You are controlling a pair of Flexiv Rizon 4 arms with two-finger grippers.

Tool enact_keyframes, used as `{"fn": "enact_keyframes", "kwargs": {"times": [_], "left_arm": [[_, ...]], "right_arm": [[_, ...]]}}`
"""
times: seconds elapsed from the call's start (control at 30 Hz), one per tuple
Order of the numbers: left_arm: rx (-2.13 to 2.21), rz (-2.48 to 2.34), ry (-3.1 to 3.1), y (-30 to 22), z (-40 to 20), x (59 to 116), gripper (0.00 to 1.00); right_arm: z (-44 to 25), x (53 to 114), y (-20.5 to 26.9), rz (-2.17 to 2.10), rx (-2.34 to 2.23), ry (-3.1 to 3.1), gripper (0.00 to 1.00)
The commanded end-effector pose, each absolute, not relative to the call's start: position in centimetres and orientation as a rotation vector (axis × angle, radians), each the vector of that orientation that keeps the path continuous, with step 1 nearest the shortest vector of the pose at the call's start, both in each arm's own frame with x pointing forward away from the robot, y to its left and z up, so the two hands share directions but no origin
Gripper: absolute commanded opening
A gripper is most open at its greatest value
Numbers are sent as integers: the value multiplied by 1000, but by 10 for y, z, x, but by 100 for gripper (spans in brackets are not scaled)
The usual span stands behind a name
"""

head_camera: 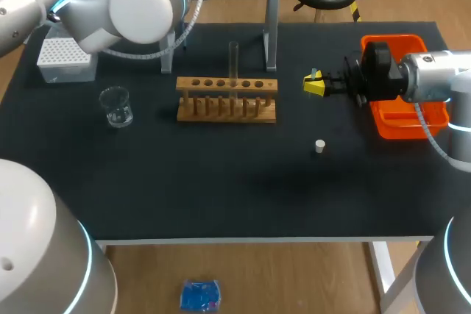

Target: Invert the test tube, pick up the pipette, mount the tip to pipette, aspirate from beaker and dispense into the tube, eject the tip, return the pipette, and cap with the stopper.

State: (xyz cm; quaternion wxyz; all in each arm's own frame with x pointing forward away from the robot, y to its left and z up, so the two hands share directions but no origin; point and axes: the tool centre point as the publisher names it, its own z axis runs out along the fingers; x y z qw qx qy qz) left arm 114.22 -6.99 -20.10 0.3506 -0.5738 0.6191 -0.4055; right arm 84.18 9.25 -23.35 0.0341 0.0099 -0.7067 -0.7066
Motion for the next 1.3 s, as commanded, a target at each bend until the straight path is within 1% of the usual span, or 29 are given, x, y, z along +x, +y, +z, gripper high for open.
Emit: {"fn": "enact_keyframes", "kwargs": {"times": [0.03,1.3], "left_arm": [[-1487,-1042,1596,-71,-203,1144,100],[-1487,-1015,1557,-61,-205,1168,100]], "right_arm": [[-233,841,92,-2172,30,-2176,0],[-233,841,92,-2172,30,-2176,0]]}}
